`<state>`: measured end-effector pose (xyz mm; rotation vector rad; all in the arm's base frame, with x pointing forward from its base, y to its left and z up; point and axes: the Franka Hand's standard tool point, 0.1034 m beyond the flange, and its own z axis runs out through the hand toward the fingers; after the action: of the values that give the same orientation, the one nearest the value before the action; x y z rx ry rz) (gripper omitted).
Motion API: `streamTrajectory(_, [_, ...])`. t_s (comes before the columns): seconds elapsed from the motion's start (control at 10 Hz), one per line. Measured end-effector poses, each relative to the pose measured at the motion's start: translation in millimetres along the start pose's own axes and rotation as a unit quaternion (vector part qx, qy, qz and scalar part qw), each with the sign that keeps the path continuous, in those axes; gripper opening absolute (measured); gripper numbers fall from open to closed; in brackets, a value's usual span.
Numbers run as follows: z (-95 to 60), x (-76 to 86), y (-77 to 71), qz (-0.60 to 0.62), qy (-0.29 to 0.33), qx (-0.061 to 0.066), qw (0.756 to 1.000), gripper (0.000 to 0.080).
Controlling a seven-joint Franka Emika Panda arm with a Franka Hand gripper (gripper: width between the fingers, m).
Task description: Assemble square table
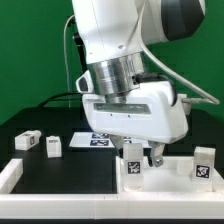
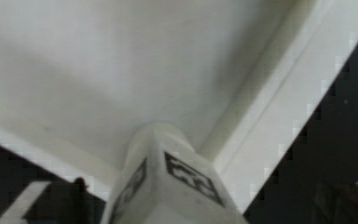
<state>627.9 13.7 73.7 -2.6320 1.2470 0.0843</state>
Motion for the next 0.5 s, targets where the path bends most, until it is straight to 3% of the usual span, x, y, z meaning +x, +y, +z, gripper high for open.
streamTrajectory(0.3, [-0.4, 2.6, 2.7, -0.124, 0.003, -0.004, 0.992, 0.0646])
streamTrajectory(0.4, [-2.6, 9.1, 6.8, -0.214, 0.011, -0.014, 0.977, 0.0649])
streamTrajectory(0.5, [-4.8, 15.3, 8.4, -0.284, 0.022, -0.015, 0.959, 0.0649])
